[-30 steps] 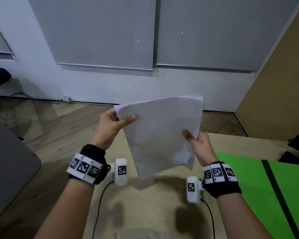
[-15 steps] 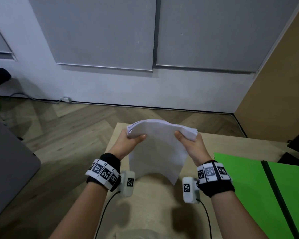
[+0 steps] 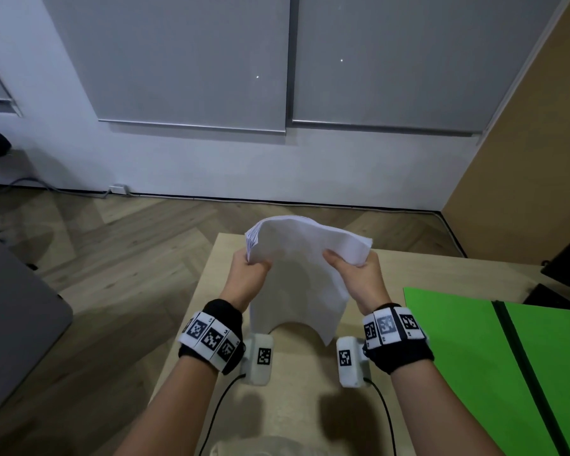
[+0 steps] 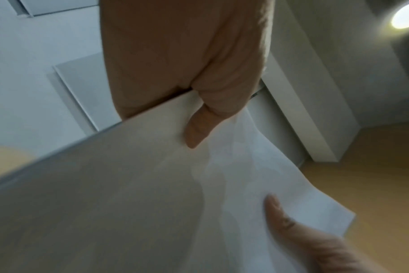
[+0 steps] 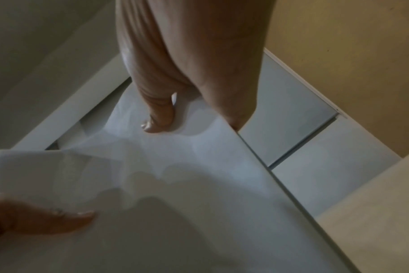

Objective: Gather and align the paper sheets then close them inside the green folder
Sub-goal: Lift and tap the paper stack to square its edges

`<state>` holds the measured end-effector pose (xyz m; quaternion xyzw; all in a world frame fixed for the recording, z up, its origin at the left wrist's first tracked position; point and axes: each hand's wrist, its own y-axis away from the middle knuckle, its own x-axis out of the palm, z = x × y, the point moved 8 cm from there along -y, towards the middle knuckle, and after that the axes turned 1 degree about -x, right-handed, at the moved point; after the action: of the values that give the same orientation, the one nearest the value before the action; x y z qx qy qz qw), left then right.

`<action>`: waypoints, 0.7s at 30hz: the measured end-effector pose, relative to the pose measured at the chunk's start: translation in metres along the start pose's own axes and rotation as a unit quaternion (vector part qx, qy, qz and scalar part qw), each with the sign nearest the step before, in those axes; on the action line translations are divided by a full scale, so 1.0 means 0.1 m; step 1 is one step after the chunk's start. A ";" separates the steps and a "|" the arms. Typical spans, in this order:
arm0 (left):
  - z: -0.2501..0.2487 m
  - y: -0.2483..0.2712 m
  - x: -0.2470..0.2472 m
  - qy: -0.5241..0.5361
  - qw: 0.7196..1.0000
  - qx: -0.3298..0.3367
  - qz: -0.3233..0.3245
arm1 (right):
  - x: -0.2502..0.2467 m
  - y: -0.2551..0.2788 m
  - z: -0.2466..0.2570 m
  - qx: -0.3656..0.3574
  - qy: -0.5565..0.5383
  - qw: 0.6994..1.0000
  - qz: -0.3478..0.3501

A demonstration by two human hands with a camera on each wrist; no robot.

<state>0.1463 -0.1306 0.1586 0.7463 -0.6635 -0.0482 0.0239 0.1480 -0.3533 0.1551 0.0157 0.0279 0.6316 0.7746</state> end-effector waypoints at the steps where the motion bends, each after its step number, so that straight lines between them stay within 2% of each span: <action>1: 0.02 0.00 -0.01 0.005 1.000 -0.003 0.004 | -0.02 0.02 -0.01 -0.004 -0.002 1.000 -0.003; 5: 0.35 0.01 -0.03 -0.014 0.998 -0.058 0.020 | 0.03 0.13 -0.31 0.033 0.020 0.999 0.013; 10: 0.64 0.04 -0.02 -0.064 0.992 -0.100 0.041 | 0.03 0.14 -0.86 0.091 0.084 0.992 -0.012; 14: 0.55 -0.01 0.04 -0.133 0.986 -0.070 0.073 | -0.09 0.05 -0.78 0.088 0.078 0.993 -0.018; 17: 0.44 -0.04 0.17 -0.135 0.986 -0.051 0.088 | -0.25 0.05 -0.53 0.065 0.058 0.996 -0.006; 19: 0.42 0.00 0.28 -0.113 0.986 -0.064 0.108 | -0.37 0.10 -0.47 0.067 0.027 0.997 0.015; 21: 0.48 0.06 0.43 -0.090 0.982 -0.095 0.133 | -0.51 0.20 -0.55 0.101 -0.012 0.994 0.034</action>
<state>0.1406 -0.1721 0.1099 0.6381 -0.7488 -0.1744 0.0416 0.1148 -0.3998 0.1029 0.1021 0.0817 0.6516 0.7472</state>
